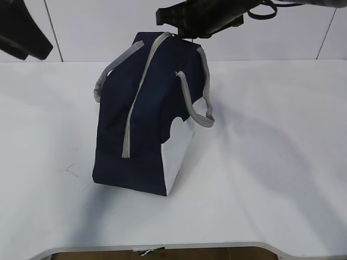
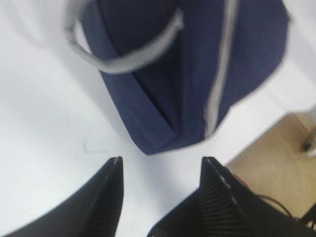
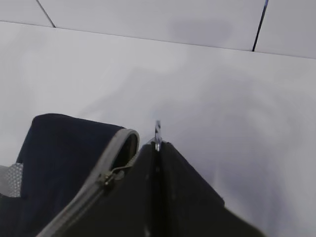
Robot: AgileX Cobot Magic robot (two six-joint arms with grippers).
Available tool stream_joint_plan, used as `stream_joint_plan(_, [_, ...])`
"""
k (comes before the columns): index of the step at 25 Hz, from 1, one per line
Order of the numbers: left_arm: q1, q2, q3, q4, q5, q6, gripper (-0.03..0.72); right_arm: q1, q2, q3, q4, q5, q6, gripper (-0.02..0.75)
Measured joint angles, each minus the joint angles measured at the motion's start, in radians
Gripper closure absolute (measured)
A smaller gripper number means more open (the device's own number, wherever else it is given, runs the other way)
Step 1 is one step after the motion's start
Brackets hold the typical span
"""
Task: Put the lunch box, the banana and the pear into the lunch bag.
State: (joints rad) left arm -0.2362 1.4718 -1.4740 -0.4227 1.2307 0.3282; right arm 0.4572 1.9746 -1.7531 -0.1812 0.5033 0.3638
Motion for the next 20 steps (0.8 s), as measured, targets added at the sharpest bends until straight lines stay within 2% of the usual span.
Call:
stream_joint_plan(6, [0.0, 0.165, -0.154, -0.022, 0.006, -0.073, 0.315, 0.0, 0.0, 0.0, 0.006, 0.009, -0.015, 0.721])
stream_joint_plan(15, [0.0, 0.331, -0.219, -0.172, 0.006, -0.034, 0.317, 0.0, 0.0, 0.0, 0.008, 0.011, -0.019, 0.721])
stream_joint_plan(20, [-0.043, 0.354, -0.219, -0.189, 0.004, 0.005, 0.318, 0.0, 0.0, 0.0, 0.008, 0.011, -0.019, 0.721])
